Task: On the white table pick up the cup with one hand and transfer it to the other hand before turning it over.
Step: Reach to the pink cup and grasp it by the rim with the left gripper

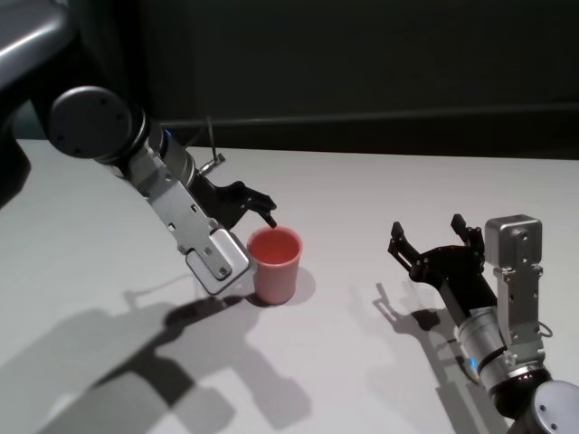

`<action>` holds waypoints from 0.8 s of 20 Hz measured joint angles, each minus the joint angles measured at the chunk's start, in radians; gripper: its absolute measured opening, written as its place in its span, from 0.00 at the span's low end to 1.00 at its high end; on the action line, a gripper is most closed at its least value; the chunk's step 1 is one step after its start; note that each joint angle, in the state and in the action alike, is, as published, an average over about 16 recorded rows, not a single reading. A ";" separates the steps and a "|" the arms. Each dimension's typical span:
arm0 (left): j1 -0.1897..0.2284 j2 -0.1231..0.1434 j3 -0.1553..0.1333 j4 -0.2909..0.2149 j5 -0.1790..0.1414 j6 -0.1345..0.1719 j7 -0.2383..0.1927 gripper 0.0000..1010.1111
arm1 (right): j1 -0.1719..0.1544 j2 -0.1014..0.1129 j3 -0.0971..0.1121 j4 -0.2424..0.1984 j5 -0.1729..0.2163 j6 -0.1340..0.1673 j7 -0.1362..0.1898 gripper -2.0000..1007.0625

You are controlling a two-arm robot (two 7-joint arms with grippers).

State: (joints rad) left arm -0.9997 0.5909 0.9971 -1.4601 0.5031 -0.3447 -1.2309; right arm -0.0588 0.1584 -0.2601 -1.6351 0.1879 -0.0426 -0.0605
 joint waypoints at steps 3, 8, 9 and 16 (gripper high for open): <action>-0.007 -0.011 0.013 0.013 0.001 -0.005 0.002 0.99 | 0.000 0.000 0.000 0.000 0.000 0.000 0.000 0.99; -0.016 -0.030 0.034 0.040 0.004 -0.012 0.007 0.99 | 0.000 0.000 0.000 0.000 0.000 0.000 0.000 0.99; -0.018 -0.033 0.038 0.046 0.004 -0.013 0.008 0.99 | 0.000 0.000 0.000 0.000 0.000 0.000 0.000 0.99; -0.025 -0.056 0.065 0.093 0.007 -0.018 0.020 0.99 | 0.000 0.000 0.000 0.000 0.000 0.000 0.000 0.99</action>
State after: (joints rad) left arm -1.0249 0.5352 1.0623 -1.3672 0.5098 -0.3627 -1.2105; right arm -0.0588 0.1584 -0.2601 -1.6351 0.1880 -0.0426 -0.0606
